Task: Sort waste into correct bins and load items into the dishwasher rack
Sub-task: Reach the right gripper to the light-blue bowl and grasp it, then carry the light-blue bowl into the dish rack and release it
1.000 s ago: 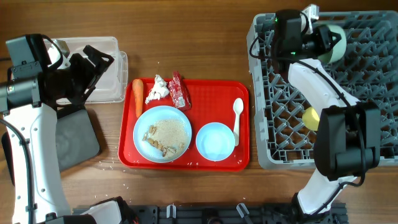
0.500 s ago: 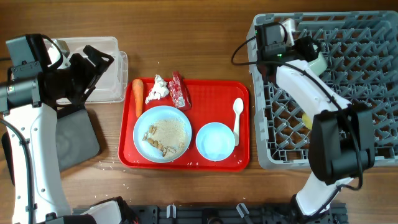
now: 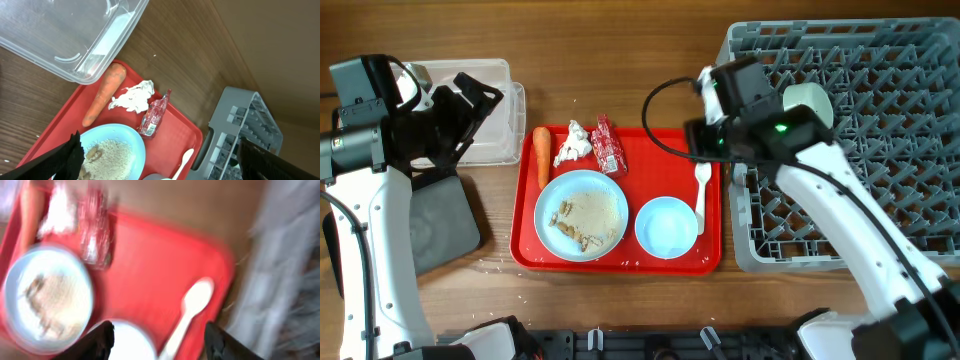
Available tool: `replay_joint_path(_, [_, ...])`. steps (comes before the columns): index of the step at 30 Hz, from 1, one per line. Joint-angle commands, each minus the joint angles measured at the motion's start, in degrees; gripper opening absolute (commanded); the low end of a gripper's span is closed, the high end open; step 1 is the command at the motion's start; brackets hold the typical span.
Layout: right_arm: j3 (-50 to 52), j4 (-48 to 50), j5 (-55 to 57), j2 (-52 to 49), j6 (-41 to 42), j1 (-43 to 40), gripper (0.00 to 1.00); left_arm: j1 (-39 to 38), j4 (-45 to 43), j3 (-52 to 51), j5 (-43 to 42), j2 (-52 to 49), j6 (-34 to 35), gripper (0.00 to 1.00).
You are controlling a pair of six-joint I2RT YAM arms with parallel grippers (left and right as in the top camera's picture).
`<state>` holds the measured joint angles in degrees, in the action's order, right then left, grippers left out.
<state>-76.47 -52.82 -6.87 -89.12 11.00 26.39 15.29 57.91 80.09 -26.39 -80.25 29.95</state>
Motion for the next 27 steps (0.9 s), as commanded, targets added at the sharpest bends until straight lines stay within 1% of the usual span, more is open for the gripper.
replay_joint_path(1, [1.40, -5.57, -8.17, -6.86, 3.93, 2.05, 0.57, 0.26, 0.02, 0.39, 0.13, 0.37, 0.52, 1.00])
replay_joint_path(2, [1.40, -6.88, -8.17, -8.37, 3.96, 2.34, 0.55, 0.26, 0.02, 0.39, 0.15, 0.37, 0.52, 1.00])
replay_joint_path(5, [2.12, -9.01, -8.22, -12.55, 3.19, 3.17, 0.54, 0.26, 0.02, 0.39, 0.13, 0.37, 0.52, 1.00])
replay_joint_path(6, [2.73, -8.96, -8.24, -13.16, 2.45, 3.45, 0.53, 0.26, 0.02, 0.39, 0.15, 0.37, 0.52, 1.00])
replay_joint_path(10, [8.04, -6.60, -8.04, -13.84, 2.05, 4.09, 0.53, 0.26, 0.02, 0.39, 0.13, 0.37, 0.52, 1.00])
replay_joint_path(11, [9.29, -5.25, -8.02, -13.84, 2.08, 4.09, 0.50, 0.26, 0.02, 0.39, 0.13, 0.37, 0.52, 1.00])
replay_joint_path(13, [11.26, -2.43, -8.04, -13.84, 2.12, 4.09, 0.38, 0.26, 0.02, 0.39, 0.13, 0.37, 0.52, 1.00])
replay_joint_path(14, [12.41, -0.55, -8.00, -13.84, 2.51, 4.09, 0.34, 0.26, 0.02, 0.39, 0.15, 0.37, 0.52, 1.00])
replay_joint_path(15, [13.51, 1.36, -8.00, -13.84, 2.56, 4.09, 0.25, 0.26, 0.02, 0.39, 0.15, 0.37, 0.52, 1.00])
replay_joint_path(16, [14.12, 2.75, -8.00, -13.84, 2.71, 4.09, 0.13, 0.26, 0.02, 0.39, 0.15, 0.37, 0.52, 1.00])
replay_joint_path(17, [14.12, 2.99, -7.93, -13.84, 2.69, 4.09, 0.05, 0.26, 0.02, 0.39, 0.15, 0.37, 0.50, 1.00])
replay_joint_path(20, [12.72, 2.38, -6.29, -13.44, 3.39, 4.09, 0.04, 0.26, 0.02, 0.39, 0.13, 0.37, 0.50, 1.00])
replay_joint_path(23, [9.25, 0.44, -3.06, -11.06, 4.63, 4.07, 0.04, 0.26, 0.02, 0.39, 0.15, 0.37, 0.52, 1.00])
replay_joint_path(27, [3.89, -2.69, 12.20, -2.69, 9.84, 2.32, 0.05, 0.26, 0.02, 0.39, 0.15, 0.37, 0.52, 1.00])
